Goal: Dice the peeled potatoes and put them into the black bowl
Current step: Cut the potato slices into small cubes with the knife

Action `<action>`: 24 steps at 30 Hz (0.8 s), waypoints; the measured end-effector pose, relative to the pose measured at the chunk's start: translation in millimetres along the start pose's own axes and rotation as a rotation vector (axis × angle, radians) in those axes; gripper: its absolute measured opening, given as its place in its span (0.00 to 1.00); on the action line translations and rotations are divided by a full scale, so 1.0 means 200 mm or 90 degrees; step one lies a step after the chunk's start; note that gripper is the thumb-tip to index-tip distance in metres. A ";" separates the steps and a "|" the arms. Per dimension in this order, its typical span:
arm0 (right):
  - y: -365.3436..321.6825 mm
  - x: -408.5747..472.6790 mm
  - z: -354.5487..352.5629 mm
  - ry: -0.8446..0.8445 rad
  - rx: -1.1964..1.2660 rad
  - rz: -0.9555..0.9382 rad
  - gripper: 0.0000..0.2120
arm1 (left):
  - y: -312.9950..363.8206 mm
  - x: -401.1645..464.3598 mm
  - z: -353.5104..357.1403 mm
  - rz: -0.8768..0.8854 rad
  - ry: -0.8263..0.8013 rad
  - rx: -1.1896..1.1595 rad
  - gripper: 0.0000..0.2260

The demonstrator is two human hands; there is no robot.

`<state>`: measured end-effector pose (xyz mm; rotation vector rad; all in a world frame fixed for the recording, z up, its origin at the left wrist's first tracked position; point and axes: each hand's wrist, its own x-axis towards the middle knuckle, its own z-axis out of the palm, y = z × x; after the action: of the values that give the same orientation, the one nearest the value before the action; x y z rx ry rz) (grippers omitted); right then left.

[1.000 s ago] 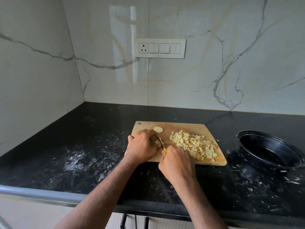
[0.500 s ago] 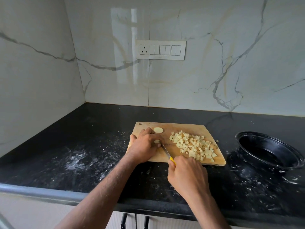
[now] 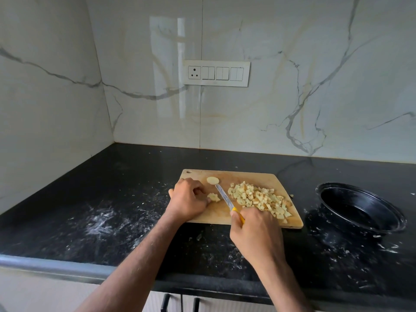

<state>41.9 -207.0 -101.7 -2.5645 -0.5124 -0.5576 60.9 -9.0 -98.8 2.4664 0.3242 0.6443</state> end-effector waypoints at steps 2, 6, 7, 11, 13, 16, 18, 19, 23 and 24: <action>-0.03 0.02 0.05 -0.006 0.017 0.003 0.21 | 0.00 0.00 0.01 -0.005 -0.008 0.021 0.05; -0.06 0.01 0.09 -0.020 -0.009 -0.012 0.19 | 0.00 0.00 0.01 -0.009 -0.015 0.022 0.05; -0.06 0.01 0.09 -0.023 -0.017 -0.017 0.18 | 0.00 0.00 0.01 -0.010 -0.013 0.025 0.05; -0.07 0.01 0.08 -0.027 -0.036 -0.028 0.18 | -0.01 0.00 0.02 -0.013 -0.007 0.024 0.04; -0.07 0.00 0.08 -0.033 -0.037 -0.028 0.18 | -0.01 0.00 0.03 -0.018 -0.005 0.026 0.05; -0.08 0.00 0.07 -0.042 -0.035 -0.024 0.17 | -0.01 0.01 0.04 -0.022 -0.001 0.031 0.05; -0.09 0.00 0.06 -0.051 -0.030 -0.016 0.16 | -0.01 0.01 0.04 -0.018 -0.001 0.031 0.04; -0.09 0.00 0.05 -0.058 -0.026 -0.010 0.16 | -0.01 0.01 0.05 -0.016 -0.002 0.032 0.04; -0.12 0.01 0.05 -0.069 -0.024 0.002 0.14 | -0.01 0.01 0.04 -0.008 -0.009 0.040 0.04; -0.13 0.02 0.05 -0.071 -0.025 0.000 0.14 | -0.01 0.01 0.04 -0.008 -0.012 0.039 0.04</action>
<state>36.3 -178.6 -98.8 -2.6441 -0.5433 -0.4312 67.4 -11.0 -105.2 2.5249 0.3559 0.6148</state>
